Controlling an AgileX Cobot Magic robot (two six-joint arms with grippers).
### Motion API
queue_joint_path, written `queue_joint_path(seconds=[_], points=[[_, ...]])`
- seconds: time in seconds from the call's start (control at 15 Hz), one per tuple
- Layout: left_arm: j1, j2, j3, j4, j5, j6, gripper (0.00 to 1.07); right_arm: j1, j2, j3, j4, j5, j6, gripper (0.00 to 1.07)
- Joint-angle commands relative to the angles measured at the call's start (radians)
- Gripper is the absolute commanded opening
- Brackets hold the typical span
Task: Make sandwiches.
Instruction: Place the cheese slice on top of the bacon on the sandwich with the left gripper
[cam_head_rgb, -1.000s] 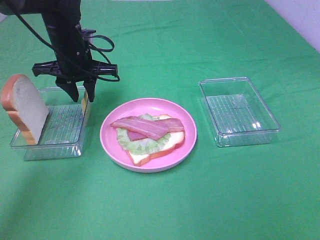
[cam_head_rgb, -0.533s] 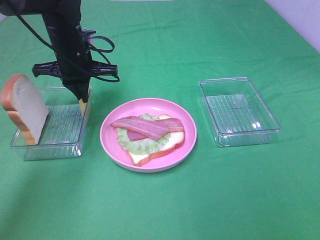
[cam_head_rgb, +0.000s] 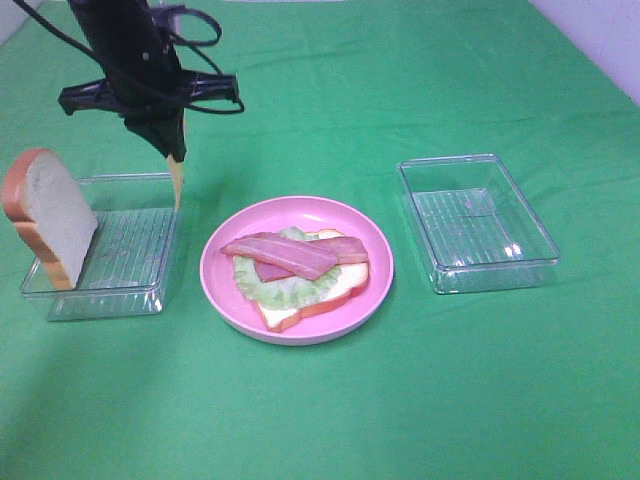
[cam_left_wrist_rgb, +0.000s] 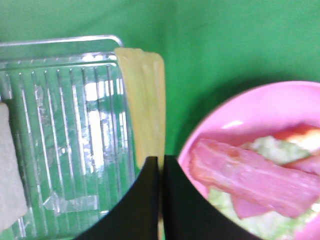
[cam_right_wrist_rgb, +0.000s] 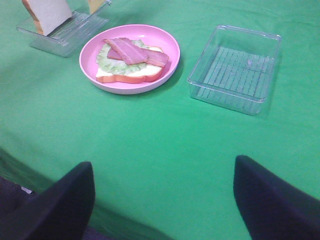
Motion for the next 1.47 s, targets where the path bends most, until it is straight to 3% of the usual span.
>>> queue_joint_path(seconds=[0.07,0.13,0.27,0.33,0.47,0.6,0.8,1.33,1.47], points=[[-0.003,-0.064,-0.005,-0.173,-0.04,0.078,0.0,0.001,-0.015,0.004,-0.001,-0.006,-0.006,0.73],[-0.003,-0.074,-0.007,-0.329,-0.04,0.164,0.0,0.001,-0.015,0.004,-0.001,-0.006,-0.006,0.73],[-0.025,-0.073,-0.001,-0.497,-0.041,0.31,0.0,0.001,-0.015,0.004,-0.001,-0.006,-0.006,0.73],[-0.046,-0.072,0.0,-0.532,-0.042,0.361,0.0,0.001,-0.015,0.004,-0.001,-0.006,-0.006,0.73],[-0.12,-0.057,0.0,-0.534,-0.029,0.401,0.0,0.001,-0.015,0.004,-0.001,-0.006,-0.006,0.73],[-0.146,-0.046,0.0,-0.525,-0.009,0.402,0.0,0.001,-0.015,0.004,-0.001,-0.006,-0.006,0.73],[-0.215,0.012,0.0,-0.429,0.049,0.401,0.0,0.001,-0.015,0.004,-0.001,-0.006,-0.006,0.73],[-0.217,0.116,0.0,-0.338,0.075,0.395,0.0,0.001,-0.015,0.004,-0.001,-0.006,-0.006,0.73],[-0.213,0.117,0.0,-0.197,0.068,0.334,0.0,0.001,-0.015,0.004,-0.001,-0.006,-0.006,0.73]])
